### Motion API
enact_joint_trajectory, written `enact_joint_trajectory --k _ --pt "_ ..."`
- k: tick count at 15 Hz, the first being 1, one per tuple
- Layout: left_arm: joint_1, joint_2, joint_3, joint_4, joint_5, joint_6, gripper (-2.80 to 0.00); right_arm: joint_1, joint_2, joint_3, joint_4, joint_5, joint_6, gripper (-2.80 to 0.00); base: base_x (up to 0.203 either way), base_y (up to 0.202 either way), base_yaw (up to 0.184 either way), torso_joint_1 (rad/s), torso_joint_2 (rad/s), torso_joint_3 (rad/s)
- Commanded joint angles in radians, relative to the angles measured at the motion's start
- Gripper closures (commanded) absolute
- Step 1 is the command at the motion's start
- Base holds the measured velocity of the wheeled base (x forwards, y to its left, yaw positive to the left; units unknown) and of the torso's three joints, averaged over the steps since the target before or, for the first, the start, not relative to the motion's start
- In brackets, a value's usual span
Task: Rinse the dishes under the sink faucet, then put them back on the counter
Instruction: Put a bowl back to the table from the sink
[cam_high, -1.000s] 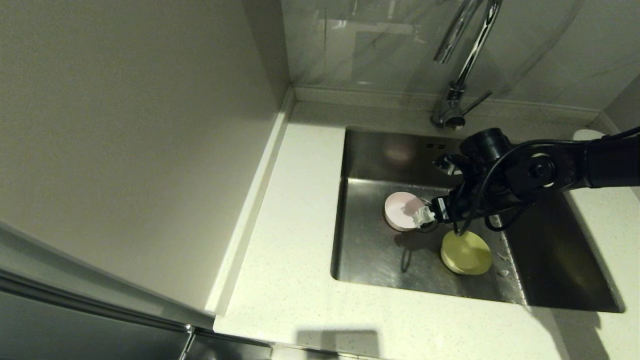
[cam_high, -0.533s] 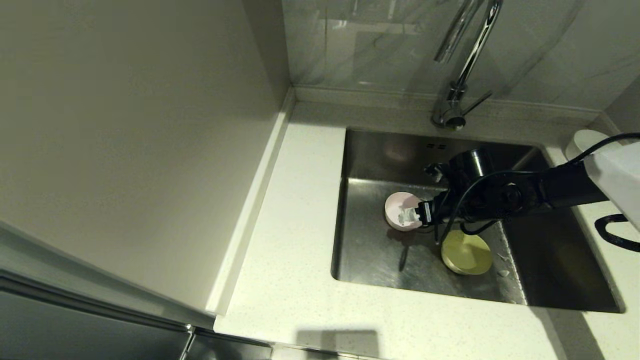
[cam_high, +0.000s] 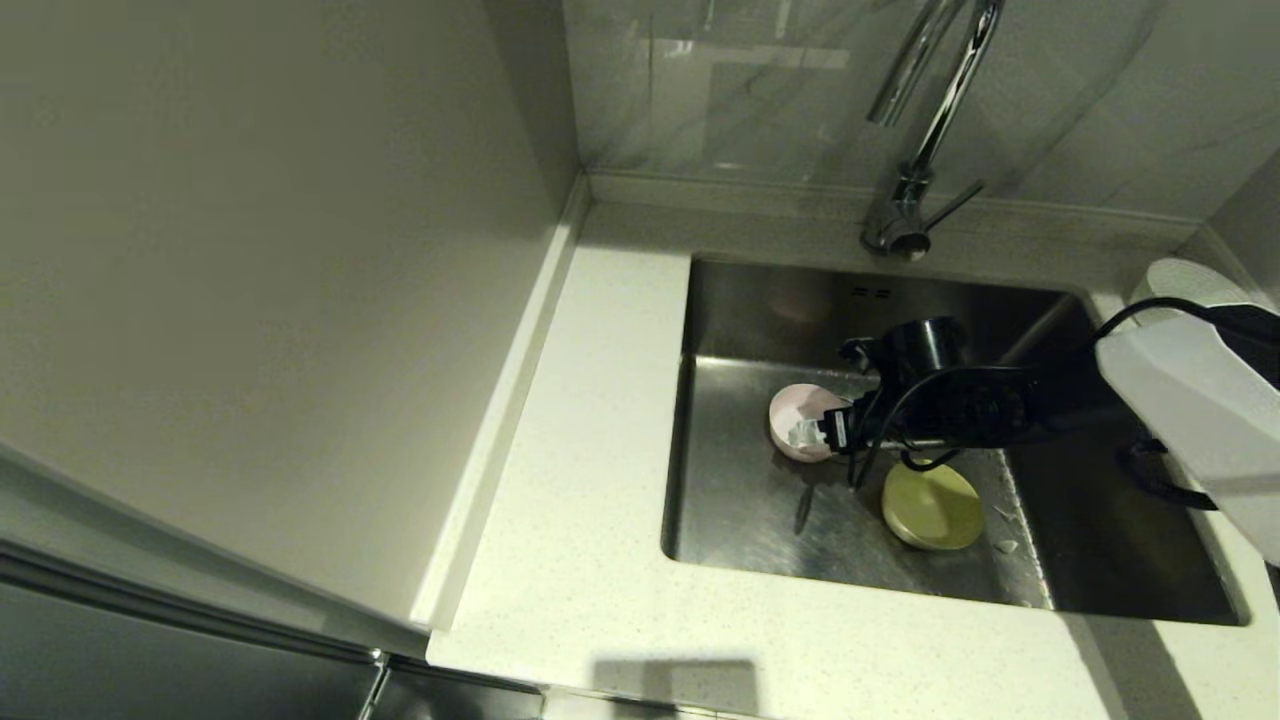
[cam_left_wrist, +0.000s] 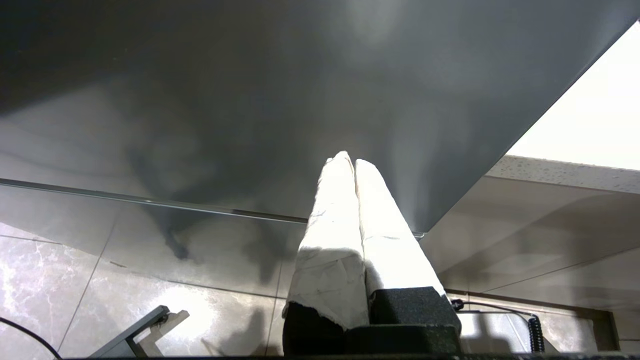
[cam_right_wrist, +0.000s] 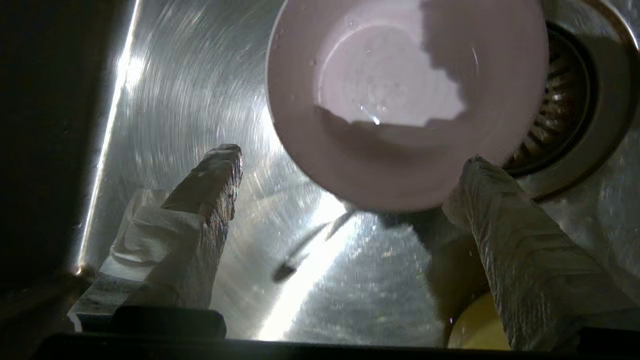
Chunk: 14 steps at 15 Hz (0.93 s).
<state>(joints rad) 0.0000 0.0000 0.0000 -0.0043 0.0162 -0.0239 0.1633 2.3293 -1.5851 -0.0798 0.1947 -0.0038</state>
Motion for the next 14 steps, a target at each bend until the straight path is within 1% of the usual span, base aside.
enact_joint_trajectory --k 1,3,7,10,12,14 --pt "0.000 -0.002 0.000 0.000 0.001 -0.001 0.00 -0.018 0.049 -0.051 -0.002 -0.002 -0.004 -2.80 0.000 0.000 0.000 0.000 0.00 0.000" --pt "0.000 -0.002 0.000 0.000 0.001 -0.001 0.00 -0.048 0.048 -0.075 0.001 -0.025 -0.010 -2.80 0.000 0.000 0.000 0.000 0.00 0.000" --pt "0.000 -0.002 0.000 0.000 0.001 -0.001 0.00 -0.093 0.020 -0.082 0.018 -0.014 -0.021 -2.80 0.000 0.000 0.000 0.000 0.00 0.000" --pt "0.000 -0.002 0.000 0.000 0.001 -0.001 0.00 -0.093 0.037 -0.081 0.112 -0.006 -0.025 -2.80 0.000 0.000 0.000 0.000 0.00 0.000" --pt "0.000 -0.002 0.000 0.000 0.001 -0.001 0.00 -0.092 0.062 -0.098 0.129 0.017 -0.022 -2.80 0.000 0.000 0.000 0.000 0.00 0.000" --pt "0.000 -0.002 0.000 0.000 0.001 -0.001 0.00 -0.093 0.106 -0.153 0.130 0.022 -0.012 -2.80 0.000 0.000 0.000 0.000 0.00 0.000"
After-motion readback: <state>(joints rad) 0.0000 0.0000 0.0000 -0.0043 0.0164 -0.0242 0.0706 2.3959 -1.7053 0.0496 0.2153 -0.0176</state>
